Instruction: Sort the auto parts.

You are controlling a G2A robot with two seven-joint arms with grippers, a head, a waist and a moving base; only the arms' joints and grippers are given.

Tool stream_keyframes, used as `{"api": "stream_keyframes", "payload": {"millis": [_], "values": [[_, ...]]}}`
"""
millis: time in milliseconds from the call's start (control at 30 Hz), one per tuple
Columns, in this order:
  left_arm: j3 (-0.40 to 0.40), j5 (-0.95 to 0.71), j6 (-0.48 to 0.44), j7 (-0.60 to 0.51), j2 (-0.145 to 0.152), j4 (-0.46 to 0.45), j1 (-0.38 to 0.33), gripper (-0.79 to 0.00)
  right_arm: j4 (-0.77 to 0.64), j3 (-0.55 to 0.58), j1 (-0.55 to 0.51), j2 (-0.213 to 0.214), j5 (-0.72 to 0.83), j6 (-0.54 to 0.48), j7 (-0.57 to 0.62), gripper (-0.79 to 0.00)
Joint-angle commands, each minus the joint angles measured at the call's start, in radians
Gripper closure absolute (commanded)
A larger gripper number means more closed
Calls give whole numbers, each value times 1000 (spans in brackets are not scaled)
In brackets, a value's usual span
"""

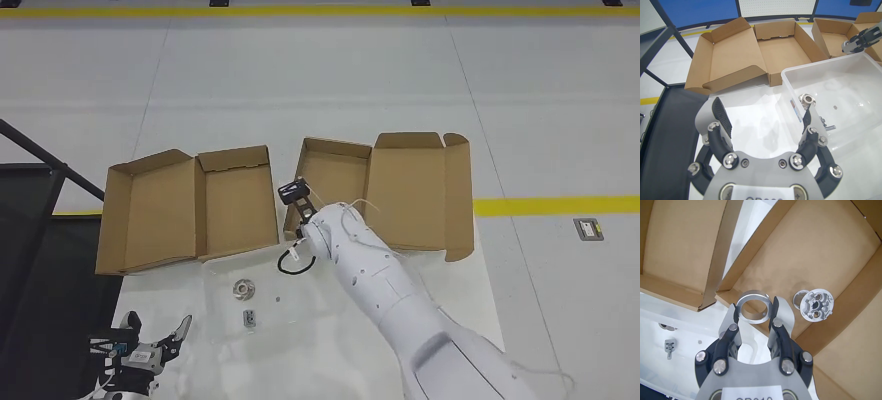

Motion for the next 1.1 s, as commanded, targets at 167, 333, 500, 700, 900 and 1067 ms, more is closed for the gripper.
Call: {"api": "stream_keyframes", "payload": {"millis": [167,333,500,700,900,1067], "values": [[0,0,0,0,0,0,0,-785,29,-18,-6,-21,-19,39,31,0],[0,0,0,0,0,0,0,-785,45,-23,0,-25,-23,14,78,0],[0,0,0,0,0,0,0,-785,37,-30,0,-30,-37,35,84,0],[0,0,0,0,0,0,0,-785,33,-29,1,-34,-34,59,66,0],[0,0,0,0,0,0,0,-785,41,-32,-5,-39,-39,74,63,-46],[0,0,0,0,0,0,0,-785,48,-27,-3,-38,-31,73,57,-329]]}}
